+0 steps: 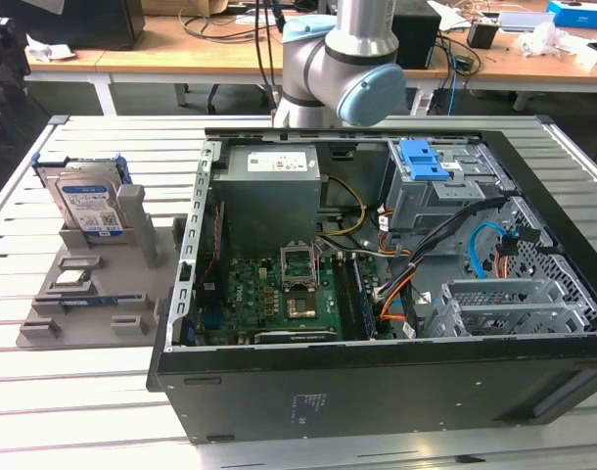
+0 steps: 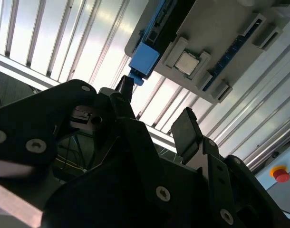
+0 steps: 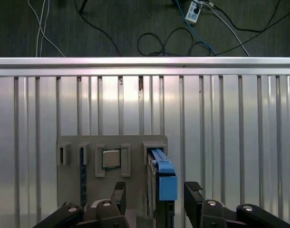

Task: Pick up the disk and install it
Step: 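Pick up the disk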

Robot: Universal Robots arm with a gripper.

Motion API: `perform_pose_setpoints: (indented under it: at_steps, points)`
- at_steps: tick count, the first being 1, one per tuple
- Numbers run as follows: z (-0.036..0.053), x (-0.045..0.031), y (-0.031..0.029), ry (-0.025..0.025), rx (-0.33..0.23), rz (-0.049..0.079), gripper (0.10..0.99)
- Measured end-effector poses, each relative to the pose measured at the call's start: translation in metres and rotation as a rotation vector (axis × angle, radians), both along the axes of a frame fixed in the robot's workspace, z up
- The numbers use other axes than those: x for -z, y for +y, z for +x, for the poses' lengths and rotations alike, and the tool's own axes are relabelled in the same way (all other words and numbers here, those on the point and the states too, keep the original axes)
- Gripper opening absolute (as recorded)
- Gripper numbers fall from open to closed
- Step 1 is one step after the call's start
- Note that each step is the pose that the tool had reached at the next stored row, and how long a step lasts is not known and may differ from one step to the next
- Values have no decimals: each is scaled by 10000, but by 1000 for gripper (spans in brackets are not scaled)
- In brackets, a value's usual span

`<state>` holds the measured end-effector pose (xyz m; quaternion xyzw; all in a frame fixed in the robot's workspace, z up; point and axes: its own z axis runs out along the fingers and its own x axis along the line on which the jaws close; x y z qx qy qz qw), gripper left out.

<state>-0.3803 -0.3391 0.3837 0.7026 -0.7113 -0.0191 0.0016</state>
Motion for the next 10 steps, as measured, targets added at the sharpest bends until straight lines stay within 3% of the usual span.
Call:
perform_pose_setpoints:
  at_steps: [7,10]
  points:
    - [39,14,109,-1,-1,1,600]
    - [58,51,123,1,-2,0,600]
